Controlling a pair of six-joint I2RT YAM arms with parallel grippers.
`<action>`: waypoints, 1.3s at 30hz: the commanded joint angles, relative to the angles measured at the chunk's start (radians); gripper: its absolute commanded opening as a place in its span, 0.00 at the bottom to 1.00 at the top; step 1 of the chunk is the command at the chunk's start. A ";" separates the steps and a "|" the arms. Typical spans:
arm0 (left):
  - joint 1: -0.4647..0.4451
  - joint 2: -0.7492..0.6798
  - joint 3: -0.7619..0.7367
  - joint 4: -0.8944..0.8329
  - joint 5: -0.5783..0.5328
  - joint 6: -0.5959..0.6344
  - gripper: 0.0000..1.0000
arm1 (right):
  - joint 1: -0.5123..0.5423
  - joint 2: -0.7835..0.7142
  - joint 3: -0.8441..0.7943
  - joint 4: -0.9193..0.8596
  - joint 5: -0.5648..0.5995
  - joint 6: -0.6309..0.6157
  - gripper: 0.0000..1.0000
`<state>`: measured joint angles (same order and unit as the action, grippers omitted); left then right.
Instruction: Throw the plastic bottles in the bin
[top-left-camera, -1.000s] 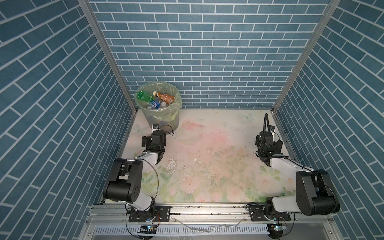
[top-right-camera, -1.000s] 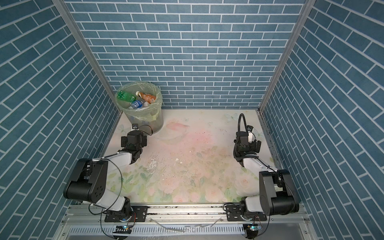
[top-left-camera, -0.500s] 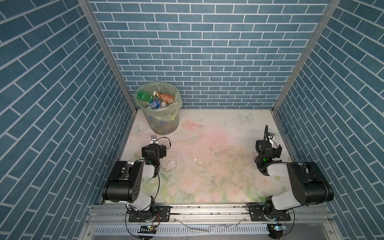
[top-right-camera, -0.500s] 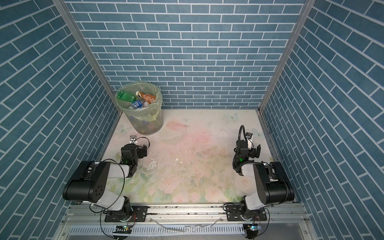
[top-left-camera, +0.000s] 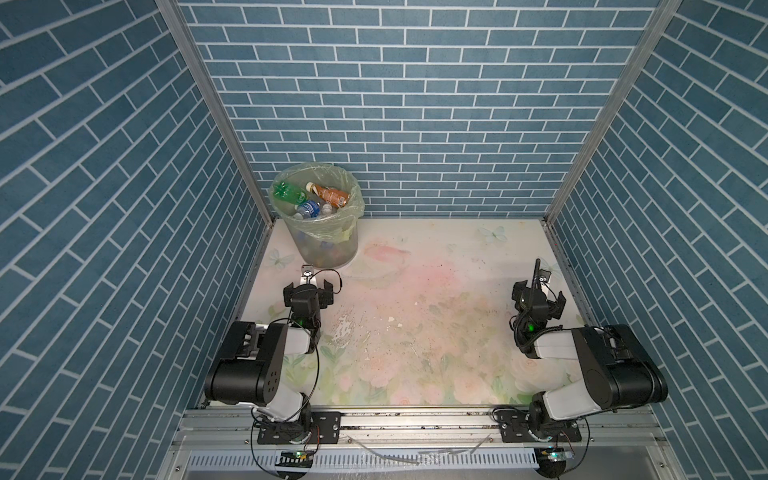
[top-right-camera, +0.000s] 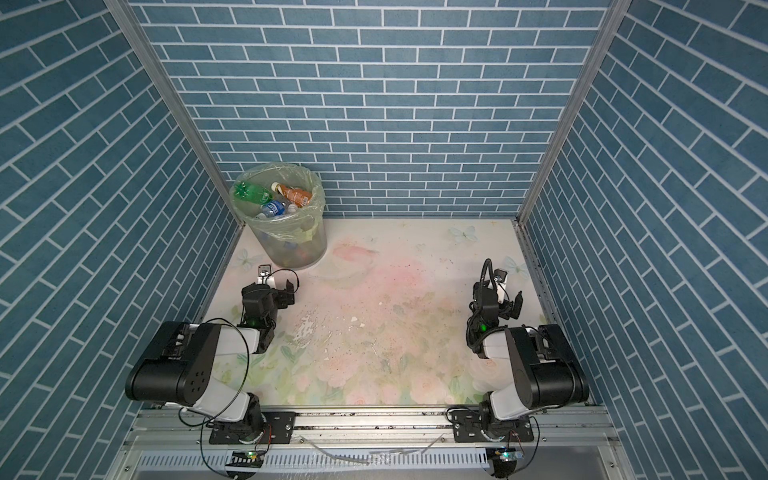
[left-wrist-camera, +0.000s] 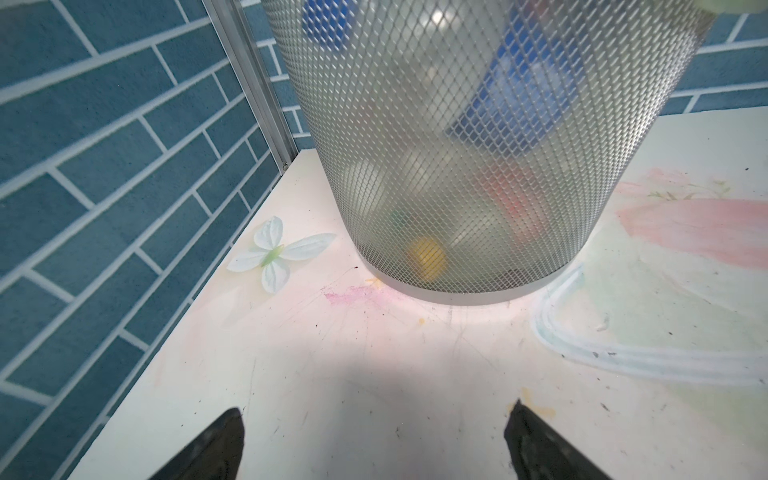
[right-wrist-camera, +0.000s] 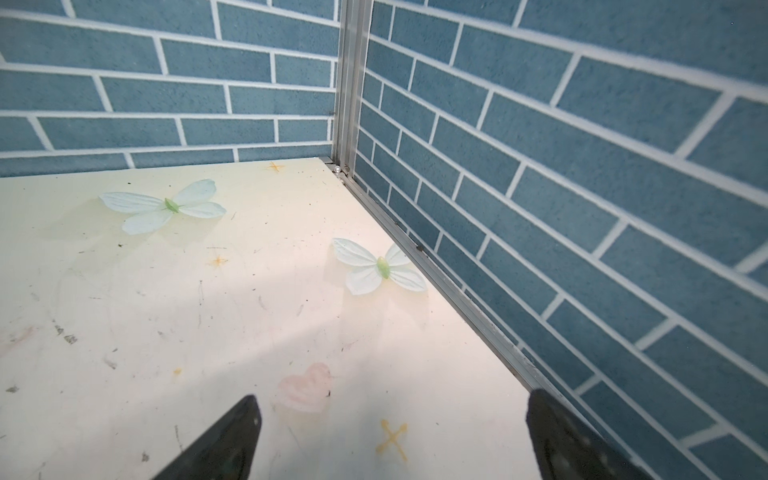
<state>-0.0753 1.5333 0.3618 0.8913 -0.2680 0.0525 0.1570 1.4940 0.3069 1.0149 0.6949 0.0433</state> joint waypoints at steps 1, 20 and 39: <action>-0.003 -0.003 0.004 0.017 -0.008 -0.002 0.99 | 0.001 -0.003 -0.036 0.112 -0.013 -0.035 0.99; -0.003 -0.003 0.004 0.020 -0.009 -0.002 0.99 | -0.096 0.057 -0.053 0.130 -0.483 -0.045 0.99; -0.003 -0.003 0.005 0.018 -0.008 -0.002 0.99 | -0.128 0.045 0.006 0.005 -0.502 -0.025 0.99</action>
<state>-0.0753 1.5333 0.3618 0.8959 -0.2684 0.0525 0.0299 1.5547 0.3252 0.9787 0.1761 0.0437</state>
